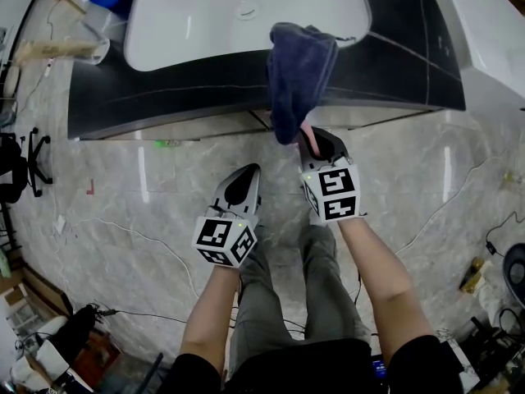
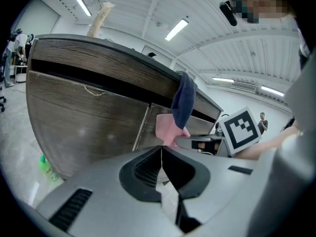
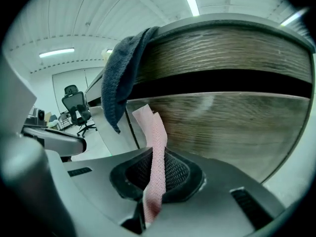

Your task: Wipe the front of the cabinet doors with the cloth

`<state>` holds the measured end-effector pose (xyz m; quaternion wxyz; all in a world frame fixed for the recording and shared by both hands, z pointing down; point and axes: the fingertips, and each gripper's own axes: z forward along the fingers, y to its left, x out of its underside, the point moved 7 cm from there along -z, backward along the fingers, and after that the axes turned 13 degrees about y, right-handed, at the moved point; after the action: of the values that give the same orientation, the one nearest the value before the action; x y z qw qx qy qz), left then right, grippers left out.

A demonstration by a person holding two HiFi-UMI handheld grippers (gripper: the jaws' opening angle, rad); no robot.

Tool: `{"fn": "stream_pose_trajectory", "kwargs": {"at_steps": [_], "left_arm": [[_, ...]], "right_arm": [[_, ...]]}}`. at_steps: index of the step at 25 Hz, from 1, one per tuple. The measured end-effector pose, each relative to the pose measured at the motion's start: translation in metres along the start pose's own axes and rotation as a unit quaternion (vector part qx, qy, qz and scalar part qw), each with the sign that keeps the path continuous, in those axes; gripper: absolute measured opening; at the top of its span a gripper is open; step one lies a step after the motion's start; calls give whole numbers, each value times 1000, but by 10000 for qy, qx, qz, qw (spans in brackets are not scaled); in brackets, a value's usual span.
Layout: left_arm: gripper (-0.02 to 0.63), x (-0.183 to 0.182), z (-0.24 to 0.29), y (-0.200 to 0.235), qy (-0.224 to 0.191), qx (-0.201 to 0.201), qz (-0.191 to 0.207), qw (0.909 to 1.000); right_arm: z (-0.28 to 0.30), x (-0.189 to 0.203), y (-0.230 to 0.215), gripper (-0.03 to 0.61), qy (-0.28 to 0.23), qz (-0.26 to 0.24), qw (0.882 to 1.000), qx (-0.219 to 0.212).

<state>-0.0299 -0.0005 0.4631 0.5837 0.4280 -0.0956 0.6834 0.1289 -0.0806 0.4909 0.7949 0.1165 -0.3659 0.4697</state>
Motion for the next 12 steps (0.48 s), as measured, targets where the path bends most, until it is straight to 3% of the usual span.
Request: {"fn": "stream_pose_trajectory", "kwargs": {"at_steps": [12], "left_arm": [[11,-10,36,-49,26,325,302,9990]], "right_arm": [[-36,21,-58,41,-150,372,9981,469]]}}
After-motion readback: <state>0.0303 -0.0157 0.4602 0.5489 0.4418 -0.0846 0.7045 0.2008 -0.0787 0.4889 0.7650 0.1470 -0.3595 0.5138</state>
